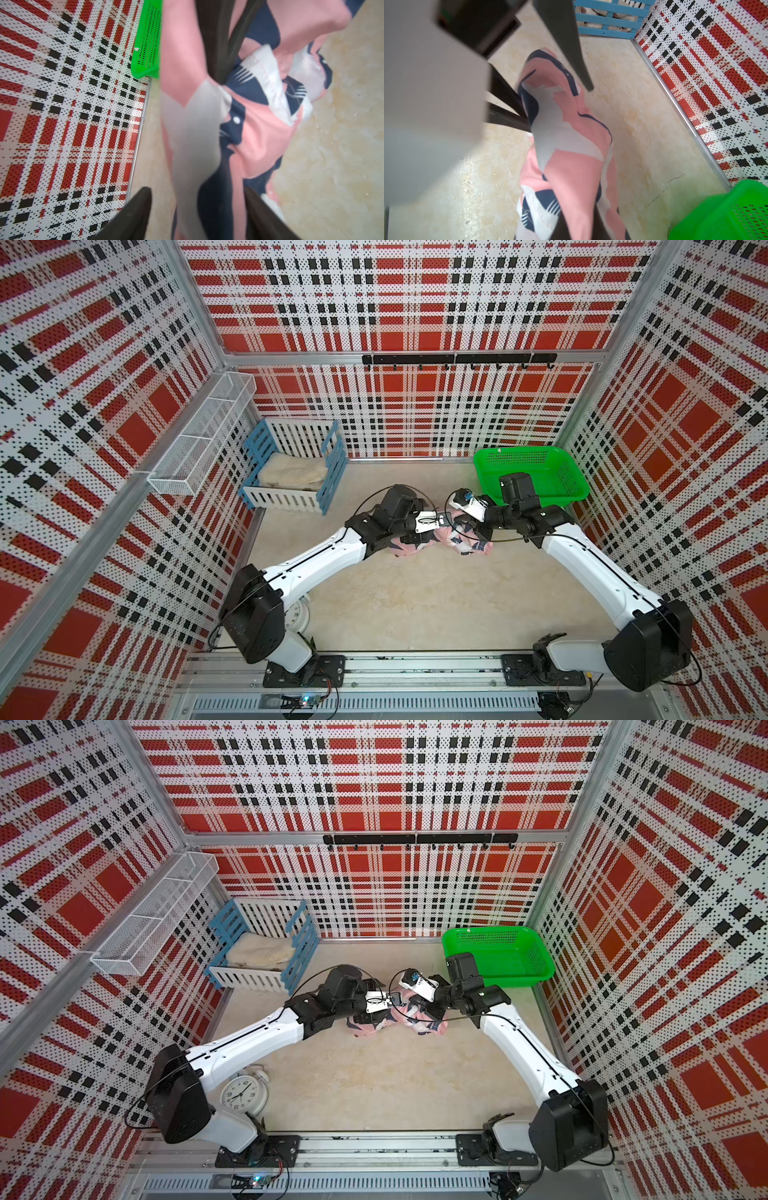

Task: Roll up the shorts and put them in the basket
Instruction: Place the shorts in the bin.

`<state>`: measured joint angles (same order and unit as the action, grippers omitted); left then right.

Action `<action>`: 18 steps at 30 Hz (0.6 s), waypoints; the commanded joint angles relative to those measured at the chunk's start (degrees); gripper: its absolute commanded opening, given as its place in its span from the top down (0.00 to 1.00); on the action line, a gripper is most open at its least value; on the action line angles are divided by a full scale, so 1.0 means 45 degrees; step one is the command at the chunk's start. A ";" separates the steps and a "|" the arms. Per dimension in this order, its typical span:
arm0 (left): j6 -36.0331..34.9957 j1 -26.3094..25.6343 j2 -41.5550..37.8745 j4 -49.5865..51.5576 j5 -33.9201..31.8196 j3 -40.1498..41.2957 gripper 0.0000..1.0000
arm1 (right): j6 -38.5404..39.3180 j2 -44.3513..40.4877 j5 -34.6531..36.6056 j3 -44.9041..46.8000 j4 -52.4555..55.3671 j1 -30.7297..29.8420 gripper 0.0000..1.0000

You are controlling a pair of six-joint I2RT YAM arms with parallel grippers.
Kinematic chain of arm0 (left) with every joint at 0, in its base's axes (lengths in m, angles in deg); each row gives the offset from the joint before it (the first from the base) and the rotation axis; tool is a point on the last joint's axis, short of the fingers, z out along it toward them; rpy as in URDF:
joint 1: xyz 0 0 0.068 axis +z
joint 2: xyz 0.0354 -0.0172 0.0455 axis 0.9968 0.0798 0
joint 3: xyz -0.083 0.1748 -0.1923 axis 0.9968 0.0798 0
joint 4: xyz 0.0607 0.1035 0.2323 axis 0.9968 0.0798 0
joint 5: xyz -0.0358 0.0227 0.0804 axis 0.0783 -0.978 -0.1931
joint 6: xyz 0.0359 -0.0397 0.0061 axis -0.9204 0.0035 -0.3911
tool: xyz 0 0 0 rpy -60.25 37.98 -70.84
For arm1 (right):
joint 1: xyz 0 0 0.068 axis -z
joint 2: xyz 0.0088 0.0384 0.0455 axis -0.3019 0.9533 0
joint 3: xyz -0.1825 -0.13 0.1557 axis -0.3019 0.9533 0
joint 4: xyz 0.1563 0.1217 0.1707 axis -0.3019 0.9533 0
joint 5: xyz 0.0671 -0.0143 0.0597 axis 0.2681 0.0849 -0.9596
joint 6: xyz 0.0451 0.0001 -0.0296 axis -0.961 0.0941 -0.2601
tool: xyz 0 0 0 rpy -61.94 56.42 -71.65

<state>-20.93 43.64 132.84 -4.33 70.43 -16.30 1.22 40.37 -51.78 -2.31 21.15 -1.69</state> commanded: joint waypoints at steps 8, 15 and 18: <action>0.1321 0.1383 -0.2660 -0.3071 0.0248 0.1801 0.14 | -0.0539 0.1402 0.1091 -0.2436 -0.0512 0.2518 1.00; 0.1611 0.1328 -0.2785 -0.3182 0.0689 0.2256 0.14 | -0.0185 0.2751 -0.0234 -0.4973 -0.0171 0.4594 1.00; 0.1654 0.1296 -0.2695 -0.3182 0.0747 0.2397 0.15 | -0.0162 0.3135 -0.0760 -0.5783 -0.0431 0.5193 1.00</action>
<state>-14.94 49.70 120.45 -17.05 72.36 -6.42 0.12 54.01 -50.82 -24.72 20.75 19.94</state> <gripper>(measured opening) 0.854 0.060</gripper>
